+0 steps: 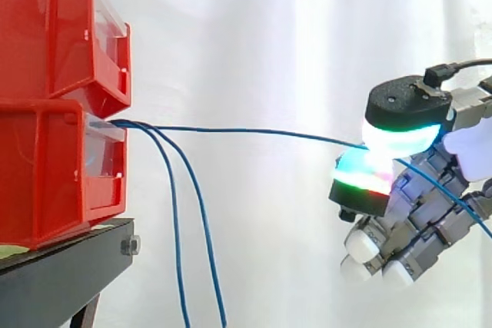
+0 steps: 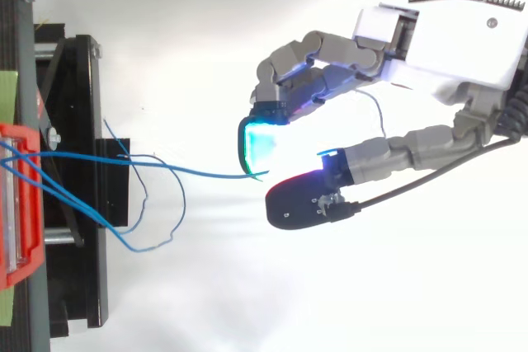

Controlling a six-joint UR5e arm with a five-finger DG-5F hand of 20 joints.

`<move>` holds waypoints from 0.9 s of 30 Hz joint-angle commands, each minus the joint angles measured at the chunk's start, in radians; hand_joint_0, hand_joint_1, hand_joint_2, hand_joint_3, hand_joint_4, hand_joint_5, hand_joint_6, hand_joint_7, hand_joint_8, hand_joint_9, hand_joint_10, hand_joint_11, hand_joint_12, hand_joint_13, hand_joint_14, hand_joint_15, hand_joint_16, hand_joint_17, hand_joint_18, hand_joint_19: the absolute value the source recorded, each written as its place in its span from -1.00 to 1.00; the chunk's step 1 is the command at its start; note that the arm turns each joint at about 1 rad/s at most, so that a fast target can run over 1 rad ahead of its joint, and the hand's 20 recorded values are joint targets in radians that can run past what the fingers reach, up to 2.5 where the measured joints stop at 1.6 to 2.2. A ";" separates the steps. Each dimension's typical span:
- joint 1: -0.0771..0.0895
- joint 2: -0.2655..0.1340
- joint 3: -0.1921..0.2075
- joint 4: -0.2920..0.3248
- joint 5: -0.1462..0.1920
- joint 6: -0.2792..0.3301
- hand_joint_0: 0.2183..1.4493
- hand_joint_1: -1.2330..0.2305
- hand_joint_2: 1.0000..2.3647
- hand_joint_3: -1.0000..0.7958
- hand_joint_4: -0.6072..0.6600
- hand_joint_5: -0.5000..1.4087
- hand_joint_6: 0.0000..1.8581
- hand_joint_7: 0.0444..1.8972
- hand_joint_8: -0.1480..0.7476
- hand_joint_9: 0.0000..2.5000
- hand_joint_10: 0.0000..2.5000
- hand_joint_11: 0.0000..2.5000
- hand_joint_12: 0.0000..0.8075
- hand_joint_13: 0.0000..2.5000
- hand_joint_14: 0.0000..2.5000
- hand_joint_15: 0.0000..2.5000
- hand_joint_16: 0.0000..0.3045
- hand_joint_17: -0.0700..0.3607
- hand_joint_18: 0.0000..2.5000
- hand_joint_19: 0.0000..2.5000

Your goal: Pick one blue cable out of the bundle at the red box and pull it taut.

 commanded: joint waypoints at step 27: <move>0.003 0.000 -0.001 0.006 0.003 -0.011 -0.39 -0.51 -1.00 0.07 0.08 -0.55 -0.07 0.27 0.11 -0.48 -1.00 -0.80 0.08 -0.62 -0.99 -0.85 -0.56 0.02 -0.60 -0.85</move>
